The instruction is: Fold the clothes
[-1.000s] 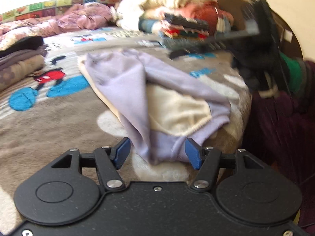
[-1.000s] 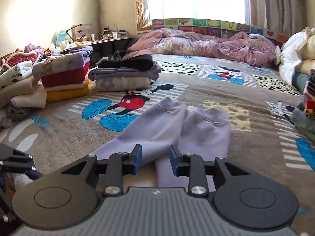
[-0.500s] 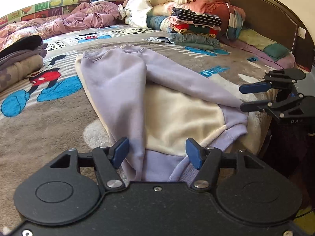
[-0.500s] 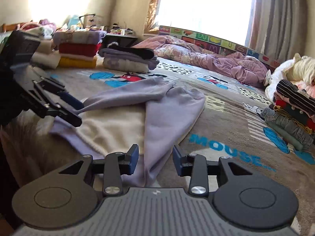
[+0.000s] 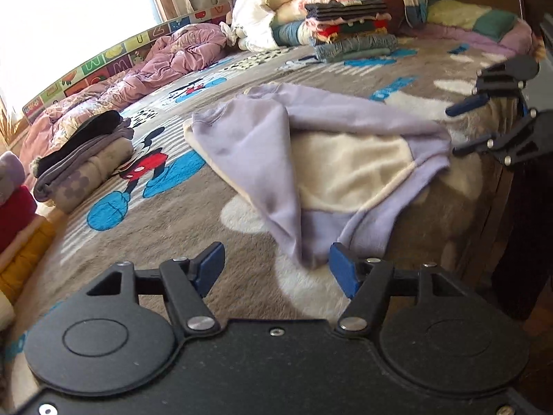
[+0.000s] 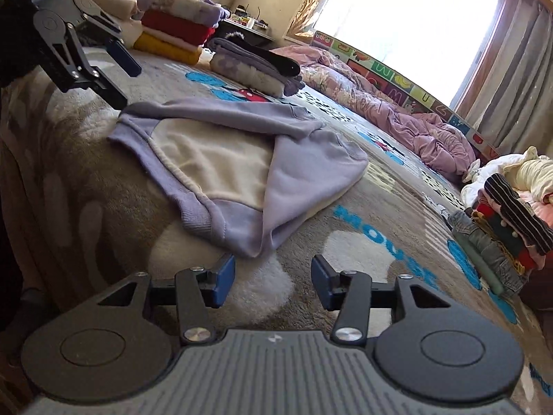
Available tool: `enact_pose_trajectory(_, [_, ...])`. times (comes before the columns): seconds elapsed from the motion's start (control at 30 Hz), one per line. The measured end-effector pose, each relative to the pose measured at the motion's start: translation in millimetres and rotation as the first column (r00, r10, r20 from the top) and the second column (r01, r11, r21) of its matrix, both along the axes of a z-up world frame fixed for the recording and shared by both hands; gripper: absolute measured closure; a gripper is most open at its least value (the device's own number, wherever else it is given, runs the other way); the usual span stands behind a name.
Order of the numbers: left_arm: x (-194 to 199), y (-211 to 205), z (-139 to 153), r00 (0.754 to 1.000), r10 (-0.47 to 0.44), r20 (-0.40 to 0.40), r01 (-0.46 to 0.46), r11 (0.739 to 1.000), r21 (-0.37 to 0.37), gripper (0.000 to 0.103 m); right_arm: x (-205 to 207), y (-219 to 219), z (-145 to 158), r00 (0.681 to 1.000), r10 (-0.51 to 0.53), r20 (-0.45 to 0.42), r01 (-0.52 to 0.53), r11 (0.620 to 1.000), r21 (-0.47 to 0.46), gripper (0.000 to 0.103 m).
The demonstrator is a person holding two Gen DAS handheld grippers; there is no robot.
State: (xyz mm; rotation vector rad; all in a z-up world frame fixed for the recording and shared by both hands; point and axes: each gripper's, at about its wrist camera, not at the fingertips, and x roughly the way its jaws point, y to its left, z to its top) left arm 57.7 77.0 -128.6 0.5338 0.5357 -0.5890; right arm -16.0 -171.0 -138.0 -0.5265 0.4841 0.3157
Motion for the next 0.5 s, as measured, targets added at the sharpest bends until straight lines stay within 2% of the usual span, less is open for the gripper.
enact_pose_trajectory(0.13, [-3,-5,-14,0.999,-0.027,0.046,0.021,0.991,0.13,0.037,-2,6,-6,1.0,0.009,0.017,-0.008,0.998,-0.066,0.054])
enact_pose_trajectory(0.27, [-5,-17,-22,0.989,-0.077,0.128,0.047,0.973,0.225,0.037,-4,14,-12,0.997,0.031,0.071,-0.021,0.989,-0.147,0.053])
enact_pose_trajectory(0.5, [-11,-31,-38,0.941,-0.191,0.28,0.086,0.933,0.349,0.036,-7,24,-27,0.977,0.107,0.183,-0.049,0.954,-0.296,0.053])
